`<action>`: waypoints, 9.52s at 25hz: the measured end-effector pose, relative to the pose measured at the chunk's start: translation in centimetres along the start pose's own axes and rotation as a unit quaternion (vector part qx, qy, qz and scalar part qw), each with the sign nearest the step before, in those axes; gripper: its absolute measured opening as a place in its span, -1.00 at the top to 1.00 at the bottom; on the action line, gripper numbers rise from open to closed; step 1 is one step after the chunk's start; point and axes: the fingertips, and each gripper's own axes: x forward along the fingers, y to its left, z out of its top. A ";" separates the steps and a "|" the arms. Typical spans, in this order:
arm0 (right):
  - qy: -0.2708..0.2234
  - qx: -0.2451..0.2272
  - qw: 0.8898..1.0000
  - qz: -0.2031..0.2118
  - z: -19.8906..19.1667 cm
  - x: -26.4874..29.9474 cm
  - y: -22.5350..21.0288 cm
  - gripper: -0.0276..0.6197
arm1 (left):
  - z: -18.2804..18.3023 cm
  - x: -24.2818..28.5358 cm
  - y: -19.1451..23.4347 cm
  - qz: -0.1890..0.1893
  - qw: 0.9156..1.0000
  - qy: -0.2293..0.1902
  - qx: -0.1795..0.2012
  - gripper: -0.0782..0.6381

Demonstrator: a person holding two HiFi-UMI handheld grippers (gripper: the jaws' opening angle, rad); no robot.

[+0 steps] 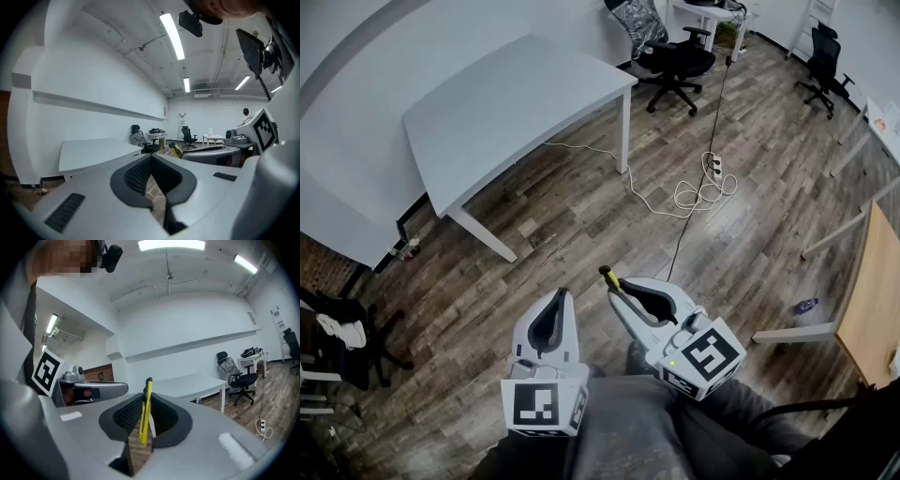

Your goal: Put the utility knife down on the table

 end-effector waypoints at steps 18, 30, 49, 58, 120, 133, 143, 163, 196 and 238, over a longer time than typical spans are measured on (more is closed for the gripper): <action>-0.007 0.025 1.000 0.016 0.1 -2.1 -6.5 0.74 | -0.8 4.9 -4.2 0.010 1.000 0.013 0.005 0.77; 0.004 0.037 0.999 0.039 -0.3 2.6 -8.8 0.74 | -2.0 7.9 -0.2 0.046 0.998 0.030 -0.017 0.77; 0.034 0.019 0.998 0.056 2.5 21.6 -11.6 0.74 | -0.2 17.2 17.2 0.068 0.995 0.013 -0.065 0.77; 0.032 0.017 0.998 0.048 3.7 24.9 -12.7 0.74 | 0.8 19.6 19.9 0.057 0.996 0.014 -0.062 0.77; 0.070 0.024 0.987 0.145 8.7 61.9 -34.8 0.74 | 2.9 53.0 45.8 0.154 0.982 0.085 -0.062 0.77; 0.078 0.015 0.986 0.148 10.2 68.0 -34.8 0.74 | 3.5 55.3 51.5 0.163 0.980 0.080 -0.081 0.77; 0.080 0.036 0.983 0.163 10.3 71.9 -37.7 0.74 | 3.4 58.6 53.8 0.181 0.975 0.101 -0.078 0.77; 0.056 0.068 0.968 0.233 13.8 76.3 -45.4 0.74 | 7.0 66.5 54.1 0.236 0.961 0.136 -0.040 0.77; 0.145 0.019 0.969 0.201 9.3 91.6 -40.1 0.74 | 0.8 68.2 69.2 0.205 0.960 0.114 -0.150 0.77; 0.219 0.051 0.949 0.219 1.1 96.1 -41.3 0.74 | -6.2 70.1 73.0 0.238 0.934 0.196 -0.181 0.77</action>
